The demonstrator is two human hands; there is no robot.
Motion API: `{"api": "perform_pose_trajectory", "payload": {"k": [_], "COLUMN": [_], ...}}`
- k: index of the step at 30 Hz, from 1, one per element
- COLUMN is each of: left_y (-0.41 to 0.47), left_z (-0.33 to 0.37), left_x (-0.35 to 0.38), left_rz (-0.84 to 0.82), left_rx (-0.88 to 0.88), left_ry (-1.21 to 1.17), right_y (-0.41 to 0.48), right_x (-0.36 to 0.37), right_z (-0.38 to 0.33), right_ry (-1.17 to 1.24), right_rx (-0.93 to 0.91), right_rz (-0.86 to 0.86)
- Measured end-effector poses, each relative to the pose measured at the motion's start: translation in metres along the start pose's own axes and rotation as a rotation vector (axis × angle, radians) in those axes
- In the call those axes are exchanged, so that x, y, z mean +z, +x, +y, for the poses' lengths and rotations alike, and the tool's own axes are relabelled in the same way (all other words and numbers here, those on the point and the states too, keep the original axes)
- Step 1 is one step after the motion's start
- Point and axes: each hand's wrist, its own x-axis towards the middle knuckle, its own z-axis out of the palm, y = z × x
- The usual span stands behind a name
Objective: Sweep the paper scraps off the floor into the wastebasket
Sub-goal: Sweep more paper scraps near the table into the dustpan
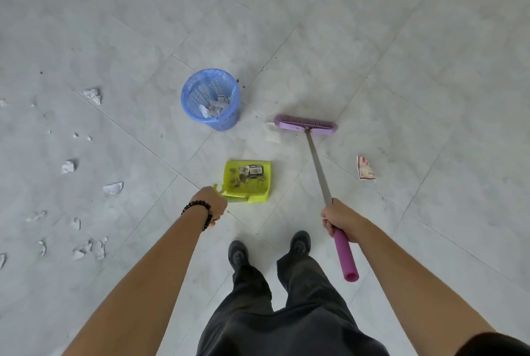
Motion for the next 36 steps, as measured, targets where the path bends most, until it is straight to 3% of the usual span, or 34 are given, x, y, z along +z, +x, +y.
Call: {"api": "perform_pose_trajectory", "payload": {"k": [5, 10, 15, 27, 36], "left_y": [-0.004, -0.009, -0.019, -0.021, -0.027], "left_z": [-0.007, 0.005, 0.022, 0.024, 0.047], "left_x": [-0.008, -0.019, -0.011, 0.069, 0.087], "left_rz": [0.150, 0.109, 0.045, -0.006, 0.084], "left_rx": [0.175, 0.351, 0.441, 0.506, 0.524], "left_ry": [0.239, 0.513, 0.618, 0.806, 0.883], "right_y": [-0.043, -0.095, -0.119, -0.058, -0.101], "right_x": [0.002, -0.013, -0.008, -0.051, -0.040], "right_z": [0.022, 0.045, 0.067, 0.075, 0.108], "right_ry": [-0.235, 0.204, 0.570, 0.727, 0.790], "right_rx": [-0.025, 0.148, 0.096, 0.037, 0.194], "right_rz": [0.005, -0.062, -0.018, 0.289, 0.037]}}
